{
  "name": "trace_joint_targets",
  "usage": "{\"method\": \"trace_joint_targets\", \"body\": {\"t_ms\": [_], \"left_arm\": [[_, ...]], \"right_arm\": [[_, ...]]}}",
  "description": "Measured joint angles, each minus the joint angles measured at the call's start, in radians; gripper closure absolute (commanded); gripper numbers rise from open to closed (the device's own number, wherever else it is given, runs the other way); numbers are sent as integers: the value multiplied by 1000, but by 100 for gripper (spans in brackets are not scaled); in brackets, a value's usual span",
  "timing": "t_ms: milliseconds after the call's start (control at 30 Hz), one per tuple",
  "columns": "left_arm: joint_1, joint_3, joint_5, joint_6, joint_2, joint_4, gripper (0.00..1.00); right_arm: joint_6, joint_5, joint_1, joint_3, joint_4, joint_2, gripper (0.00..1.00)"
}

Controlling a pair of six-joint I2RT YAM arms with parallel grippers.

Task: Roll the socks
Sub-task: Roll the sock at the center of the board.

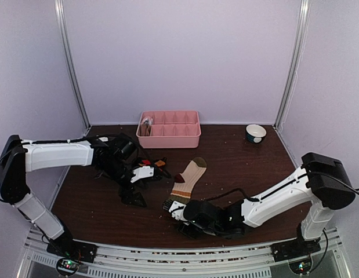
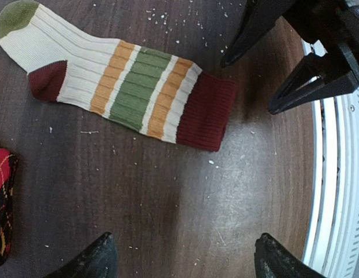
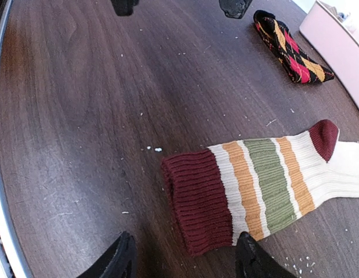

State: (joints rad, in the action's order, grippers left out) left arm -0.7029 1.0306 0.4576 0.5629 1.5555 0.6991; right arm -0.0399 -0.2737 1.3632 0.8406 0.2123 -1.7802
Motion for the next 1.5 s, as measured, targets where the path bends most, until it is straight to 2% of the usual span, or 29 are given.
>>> {"method": "trace_joint_targets", "body": {"t_ms": [100, 267, 467, 567, 733, 867, 1133, 1333, 1500], "left_arm": [[-2, 0, -1, 8, 0, 32, 17], [0, 1, -12, 17, 0, 91, 16], [10, 11, -55, 23, -8, 162, 16], [12, 11, -74, 26, -24, 189, 16], [12, 7, -68, 34, -60, 187, 5], [-5, -33, -53, 43, -112, 151, 5], [-150, -96, -53, 59, -114, 25, 14], [-216, -111, -53, 56, -72, -76, 20], [-254, -100, -65, 80, 1, -128, 30]], "right_arm": [[34, 31, -13, 6, 9, -22, 50], [68, 90, -32, 16, 17, -69, 69], [75, 145, -58, 25, 55, -100, 100], [65, 170, -74, 25, 60, -103, 100], [21, 237, -95, 25, 70, -103, 100], [-60, 346, -132, 23, 77, -98, 100], [-331, 631, -257, -25, 126, -73, 100], [-493, 749, -278, -37, 163, -90, 100], [-660, 835, -306, -72, 289, -125, 100]]}}
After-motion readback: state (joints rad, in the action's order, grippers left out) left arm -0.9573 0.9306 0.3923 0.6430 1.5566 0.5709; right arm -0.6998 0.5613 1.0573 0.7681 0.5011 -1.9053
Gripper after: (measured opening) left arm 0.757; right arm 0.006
